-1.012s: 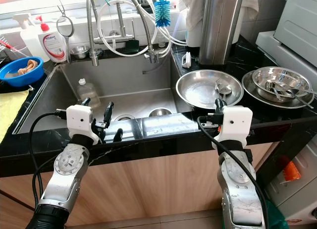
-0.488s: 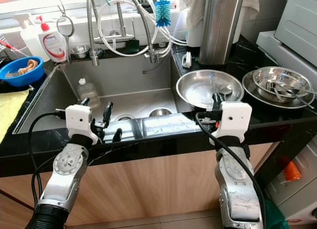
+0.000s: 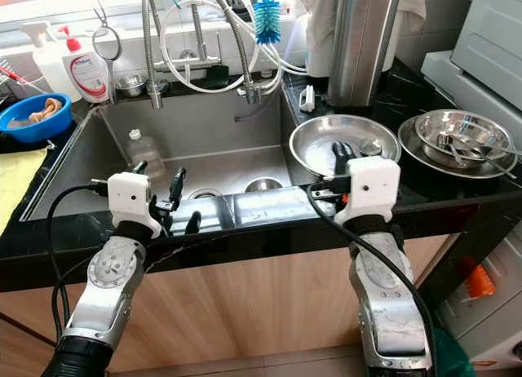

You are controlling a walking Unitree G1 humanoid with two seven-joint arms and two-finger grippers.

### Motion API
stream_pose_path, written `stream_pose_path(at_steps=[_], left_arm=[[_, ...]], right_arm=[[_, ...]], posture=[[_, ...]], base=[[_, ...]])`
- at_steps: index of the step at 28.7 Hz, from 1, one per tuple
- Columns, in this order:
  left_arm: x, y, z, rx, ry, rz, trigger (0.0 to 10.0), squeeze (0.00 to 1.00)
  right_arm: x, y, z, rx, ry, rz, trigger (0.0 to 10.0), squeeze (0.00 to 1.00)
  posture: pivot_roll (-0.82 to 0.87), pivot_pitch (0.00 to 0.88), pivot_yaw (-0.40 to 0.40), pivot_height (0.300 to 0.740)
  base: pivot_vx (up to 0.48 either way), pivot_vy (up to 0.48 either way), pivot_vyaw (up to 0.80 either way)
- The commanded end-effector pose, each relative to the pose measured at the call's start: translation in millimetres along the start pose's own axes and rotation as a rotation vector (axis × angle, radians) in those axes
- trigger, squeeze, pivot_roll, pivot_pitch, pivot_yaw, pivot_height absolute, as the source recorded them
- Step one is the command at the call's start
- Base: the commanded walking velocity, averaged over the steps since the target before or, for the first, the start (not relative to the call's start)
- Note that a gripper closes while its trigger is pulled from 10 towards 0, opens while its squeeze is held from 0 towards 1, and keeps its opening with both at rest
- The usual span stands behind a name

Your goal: Kitchen organization

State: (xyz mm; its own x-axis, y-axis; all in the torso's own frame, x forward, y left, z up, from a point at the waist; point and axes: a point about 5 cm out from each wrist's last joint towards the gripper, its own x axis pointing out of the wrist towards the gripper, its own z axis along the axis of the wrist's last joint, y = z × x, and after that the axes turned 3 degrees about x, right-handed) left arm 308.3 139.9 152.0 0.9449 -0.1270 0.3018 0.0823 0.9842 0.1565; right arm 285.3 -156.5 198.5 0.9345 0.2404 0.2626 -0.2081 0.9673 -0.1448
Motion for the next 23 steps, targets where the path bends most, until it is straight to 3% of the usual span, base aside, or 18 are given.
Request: stream_pose_path(at_steps=[1, 5, 12, 15, 23], left_arm=[[0.6, 3.9, -0.1, 0.009, -0.007, 0.011, 10.0, 0.0], [0.2, 3.7, -0.6, 0.009, -0.006, 0.013, 10.0, 0.0], [0.5, 2.5, -0.5, 0.008, -0.007, 0.01, 10.0, 0.0], [0.3, 2.5, -0.8, 0.009, -0.008, 0.012, 10.0, 0.0], [-2.1, 0.6, -1.4, 0.006, -0.007, 0.014, 10.0, 0.0]], right_arm=[[3.8, 9.8, 14.9, 0.002, -0.066, 0.101, 10.0, 0.0], [7.0, 9.4, 21.1, -0.002, -0.082, 0.144, 10.0, 0.0], [13.8, 17.2, 18.5, 0.085, -0.02, 0.329, 10.0, 0.0], [14.8, 19.1, 14.1, 0.045, 0.019, 0.414, 10.0, 0.0], [14.5, 8.6, -8.7, 0.059, 0.118, 0.424, 10.0, 0.0]], posture=[[-0.14, 0.0, 0.093, 0.74], [-0.15, 0.0, 0.091, 0.74], [-0.15, 0.0, 0.089, 0.74], [-0.14, 0.0, 0.085, 0.74], [-0.13, 0.0, 0.077, 0.74]], base=[[0.0, 0.0, 0.0], [0.0, 0.0, 0.0], [0.0, 0.0, 0.0], [0.0, 0.0, 0.0], [0.0, 0.0, 0.0]])
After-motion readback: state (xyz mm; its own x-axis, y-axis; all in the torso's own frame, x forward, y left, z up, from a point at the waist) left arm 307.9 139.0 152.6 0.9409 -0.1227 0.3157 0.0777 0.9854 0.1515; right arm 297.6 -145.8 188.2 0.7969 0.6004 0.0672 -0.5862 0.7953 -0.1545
